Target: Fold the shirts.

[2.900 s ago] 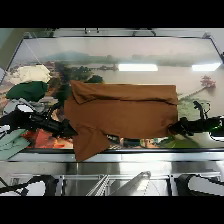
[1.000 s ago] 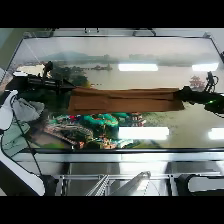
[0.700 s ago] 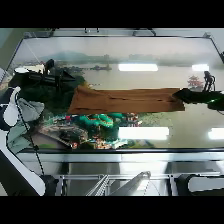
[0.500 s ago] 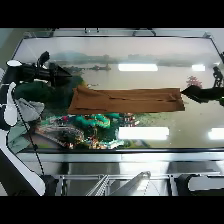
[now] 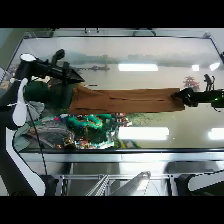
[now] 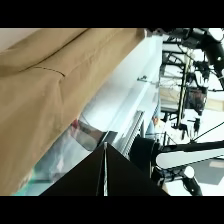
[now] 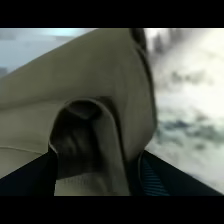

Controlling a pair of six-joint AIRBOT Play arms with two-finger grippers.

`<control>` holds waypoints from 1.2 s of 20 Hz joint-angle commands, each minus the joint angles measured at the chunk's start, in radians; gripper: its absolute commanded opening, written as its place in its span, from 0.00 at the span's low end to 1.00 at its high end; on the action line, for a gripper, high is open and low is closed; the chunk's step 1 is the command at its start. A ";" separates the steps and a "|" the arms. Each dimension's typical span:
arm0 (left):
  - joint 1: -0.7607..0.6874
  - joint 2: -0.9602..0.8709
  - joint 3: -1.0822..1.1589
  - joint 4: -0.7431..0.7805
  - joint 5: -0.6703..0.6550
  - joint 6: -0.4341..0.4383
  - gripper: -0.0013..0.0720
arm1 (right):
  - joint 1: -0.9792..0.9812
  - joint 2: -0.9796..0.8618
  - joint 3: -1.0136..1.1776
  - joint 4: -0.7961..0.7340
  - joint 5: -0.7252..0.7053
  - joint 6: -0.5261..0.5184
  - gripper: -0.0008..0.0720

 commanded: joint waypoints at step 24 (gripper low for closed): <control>-0.633 -0.096 0.079 -0.381 0.604 0.141 0.03 | -0.249 0.159 0.258 0.114 0.550 0.005 0.04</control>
